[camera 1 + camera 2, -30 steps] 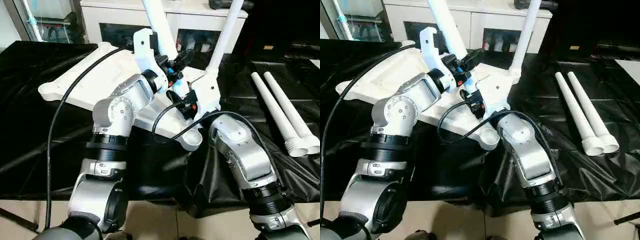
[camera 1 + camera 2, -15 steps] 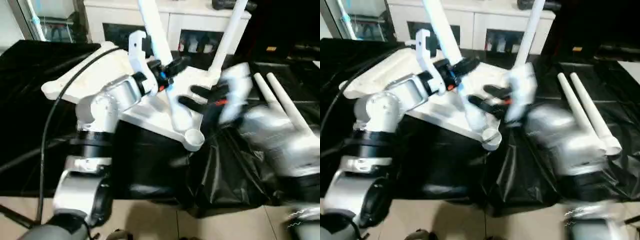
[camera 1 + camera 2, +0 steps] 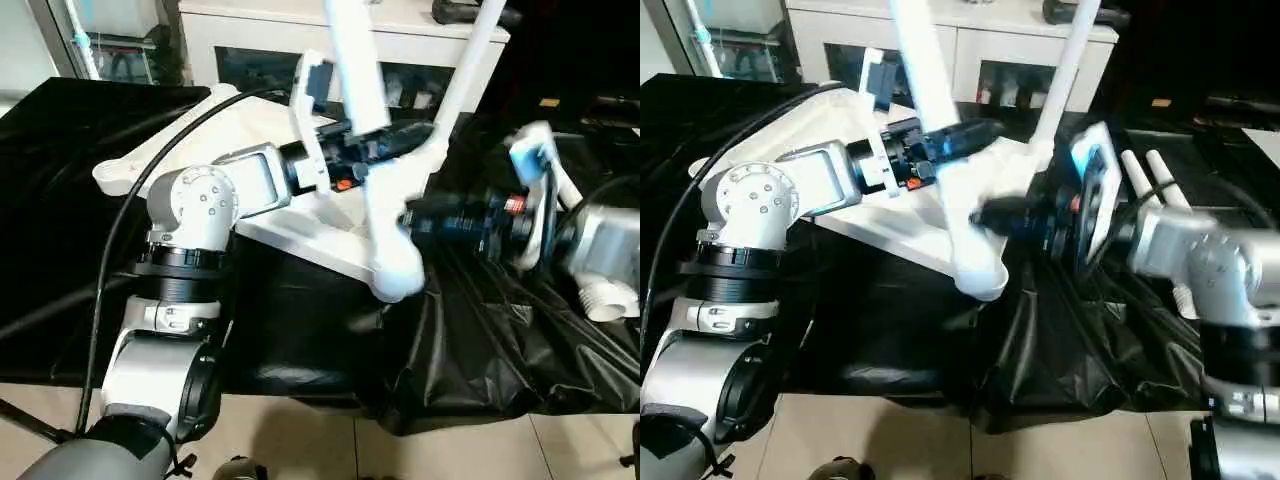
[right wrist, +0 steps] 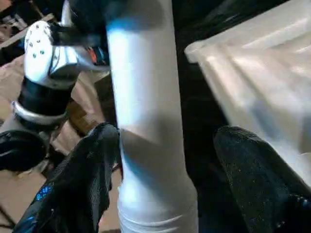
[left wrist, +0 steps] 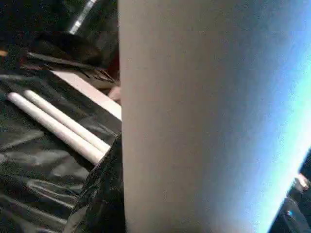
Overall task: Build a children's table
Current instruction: Pick table leg
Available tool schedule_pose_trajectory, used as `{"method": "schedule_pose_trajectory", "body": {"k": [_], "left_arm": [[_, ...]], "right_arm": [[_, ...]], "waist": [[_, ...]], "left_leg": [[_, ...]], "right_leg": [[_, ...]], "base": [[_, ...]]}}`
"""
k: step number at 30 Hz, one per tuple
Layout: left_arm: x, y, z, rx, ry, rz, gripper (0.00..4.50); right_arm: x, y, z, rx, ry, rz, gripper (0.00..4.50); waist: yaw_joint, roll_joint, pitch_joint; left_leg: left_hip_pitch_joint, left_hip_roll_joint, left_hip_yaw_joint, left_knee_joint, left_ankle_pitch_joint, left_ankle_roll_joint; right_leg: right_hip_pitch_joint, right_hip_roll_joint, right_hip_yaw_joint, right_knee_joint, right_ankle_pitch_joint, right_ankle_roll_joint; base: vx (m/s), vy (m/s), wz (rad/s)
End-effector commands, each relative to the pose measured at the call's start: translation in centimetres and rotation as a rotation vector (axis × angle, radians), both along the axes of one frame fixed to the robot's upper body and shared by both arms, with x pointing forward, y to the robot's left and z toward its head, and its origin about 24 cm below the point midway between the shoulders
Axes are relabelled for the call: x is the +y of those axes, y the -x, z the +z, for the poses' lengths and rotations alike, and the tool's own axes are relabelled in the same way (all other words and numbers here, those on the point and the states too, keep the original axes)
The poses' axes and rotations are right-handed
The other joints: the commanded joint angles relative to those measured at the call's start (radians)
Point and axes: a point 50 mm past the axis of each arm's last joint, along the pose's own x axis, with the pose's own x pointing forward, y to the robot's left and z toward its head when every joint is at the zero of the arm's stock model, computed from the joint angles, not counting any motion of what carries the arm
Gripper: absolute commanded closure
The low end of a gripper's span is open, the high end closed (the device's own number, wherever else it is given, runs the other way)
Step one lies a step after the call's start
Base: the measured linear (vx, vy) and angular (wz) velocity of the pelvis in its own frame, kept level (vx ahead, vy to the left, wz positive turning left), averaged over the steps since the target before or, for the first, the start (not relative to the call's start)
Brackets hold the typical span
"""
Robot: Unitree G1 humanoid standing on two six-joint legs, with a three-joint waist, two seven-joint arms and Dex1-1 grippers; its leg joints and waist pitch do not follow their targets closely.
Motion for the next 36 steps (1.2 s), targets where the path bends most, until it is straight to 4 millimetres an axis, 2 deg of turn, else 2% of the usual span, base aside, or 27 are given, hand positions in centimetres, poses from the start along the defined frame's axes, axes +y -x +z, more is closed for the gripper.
{"method": "schedule_pose_trajectory", "body": {"k": [1,6,16,22,26,31,32,36], "left_arm": [[-0.7,1.0,0.5,-0.048,0.002,-0.092,2.68],[-0.9,1.3,0.7,-0.062,0.005,-0.118,2.68],[-1.0,1.4,0.7,-0.065,-0.005,-0.124,2.68],[-0.8,0.2,0.8,0.048,0.057,-0.029,2.68],[-0.7,0.1,0.9,0.110,0.130,-0.057,2.68],[-0.7,0.2,0.3,0.136,0.130,-0.069,2.68],[-0.8,0.2,0.3,0.140,0.131,-0.067,2.69],[-0.8,0.2,0.3,0.147,0.127,-0.066,2.69]], "right_arm": [[0.6,0.5,0.4,0.002,-0.010,0.048,1.03],[1.0,0.9,0.2,0.014,-0.021,0.080,1.03],[1.5,0.9,0.1,0.017,-0.025,0.097,1.03],[1.5,0.5,0.1,0.015,-0.030,0.053,1.03],[1.5,0.5,0.2,0.023,-0.049,0.055,1.03],[1.6,0.7,0.1,0.028,-0.052,0.071,1.03],[1.6,0.7,0.0,0.032,-0.053,0.070,1.32],[1.7,0.7,-0.1,0.040,-0.052,0.070,1.58]], "waist": [[0.004,-0.016,-0.083],[0.008,-0.017,-0.084],[0.010,-0.016,-0.081],[0.011,-0.016,-0.084],[0.017,-0.017,-0.086],[0.018,-0.017,-0.085],[0.019,-0.016,-0.084],[0.019,-0.018,-0.084]], "left_leg": [[0.036,0.053,-0.023,-0.065,-0.110,0.022],[0.035,0.054,-0.023,-0.064,-0.119,0.013],[0.035,0.054,-0.027,-0.066,-0.177,-0.027],[0.033,0.049,-0.025,-0.062,-0.167,-0.027],[0.033,0.050,-0.027,-0.062,-0.150,-0.016],[0.034,0.050,-0.026,-0.062,-0.152,-0.014],[0.035,0.051,-0.026,-0.063,-0.160,-0.015],[0.034,0.051,-0.028,-0.065,-0.167,-0.025]], "right_leg": [[0.049,-0.055,0.030,-0.056,-0.188,-0.237],[0.049,-0.056,0.030,-0.054,-0.188,-0.239],[0.045,-0.058,0.031,-0.061,-0.285,-0.194],[0.045,-0.056,0.031,-0.059,-0.263,-0.196],[0.047,-0.055,0.030,-0.057,-0.237,-0.201],[0.046,-0.056,0.030,-0.058,-0.237,-0.203],[0.045,-0.056,0.030,-0.060,-0.251,-0.199],[0.046,-0.057,0.029,-0.061,-0.273,-0.183]], "base": [[0.000,0.000,0.00],[0.000,0.000,0.00],[0.000,0.000,0.00],[0.000,0.000,0.00],[0.000,0.000,0.00],[0.000,0.000,0.00],[0.000,0.000,0.00],[0.000,0.000,0.00]]}}
